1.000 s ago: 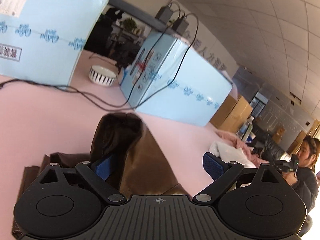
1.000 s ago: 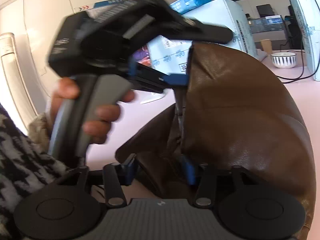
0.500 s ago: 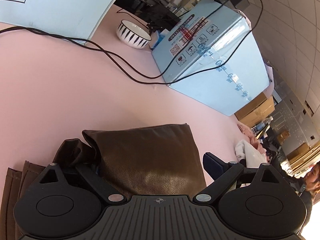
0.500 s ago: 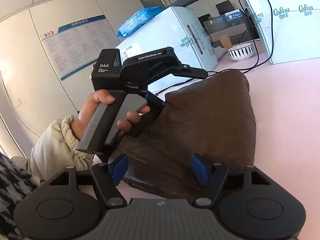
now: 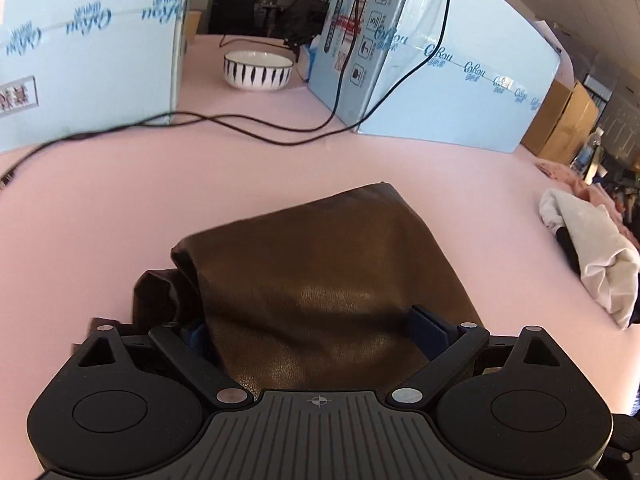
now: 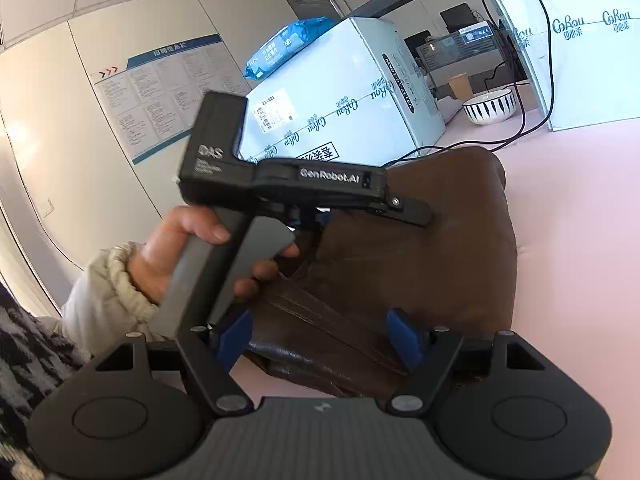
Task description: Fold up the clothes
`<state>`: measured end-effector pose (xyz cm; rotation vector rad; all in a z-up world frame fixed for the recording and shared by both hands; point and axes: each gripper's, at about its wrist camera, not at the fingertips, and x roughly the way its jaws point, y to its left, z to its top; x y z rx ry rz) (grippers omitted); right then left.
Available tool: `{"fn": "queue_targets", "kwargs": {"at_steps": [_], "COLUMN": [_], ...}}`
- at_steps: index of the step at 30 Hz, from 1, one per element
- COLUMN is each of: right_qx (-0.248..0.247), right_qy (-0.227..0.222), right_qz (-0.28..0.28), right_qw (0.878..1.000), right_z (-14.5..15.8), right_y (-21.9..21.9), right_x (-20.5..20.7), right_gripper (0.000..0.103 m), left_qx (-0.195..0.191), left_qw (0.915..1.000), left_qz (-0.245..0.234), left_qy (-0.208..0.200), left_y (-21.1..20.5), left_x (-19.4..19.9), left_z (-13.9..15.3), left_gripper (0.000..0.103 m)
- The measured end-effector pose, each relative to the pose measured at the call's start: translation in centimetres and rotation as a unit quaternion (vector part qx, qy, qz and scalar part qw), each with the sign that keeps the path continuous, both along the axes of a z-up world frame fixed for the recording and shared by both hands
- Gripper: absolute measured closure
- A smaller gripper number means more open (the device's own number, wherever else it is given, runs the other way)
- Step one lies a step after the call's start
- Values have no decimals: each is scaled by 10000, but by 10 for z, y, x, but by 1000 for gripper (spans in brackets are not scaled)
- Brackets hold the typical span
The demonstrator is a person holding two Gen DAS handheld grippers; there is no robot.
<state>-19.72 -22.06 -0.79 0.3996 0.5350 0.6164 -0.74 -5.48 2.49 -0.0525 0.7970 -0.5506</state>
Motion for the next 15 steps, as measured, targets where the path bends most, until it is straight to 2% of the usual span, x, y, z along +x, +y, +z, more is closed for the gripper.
{"fn": "queue_targets", "kwargs": {"at_steps": [3, 5, 7, 9, 15], "right_qx": [455, 625, 883, 1188, 603], "right_qy": [-54, 96, 534, 885, 754], "right_qz": [-501, -956, -1398, -1350, -843], "right_qw": [9977, 9934, 9848, 9797, 9918], "right_z": [8, 8, -4, -18, -16], "right_y": [-32, -54, -74, -80, -47], "right_x": [-10, -12, -9, -3, 12], "right_gripper": [18, 17, 17, 17, 14], "left_qx": [203, 222, 192, 165, 80], "left_qw": [9997, 9997, 9998, 9998, 9997], "left_qz": [-48, -62, -54, -46, 89], "left_qy": [-88, -114, -76, -36, 205], "left_y": [-5, -4, -4, -3, 1], "left_x": [-4, -5, -4, -4, -5], "left_z": [2, 2, 3, 4, 14], "left_gripper": [3, 3, 3, 3, 3]}}
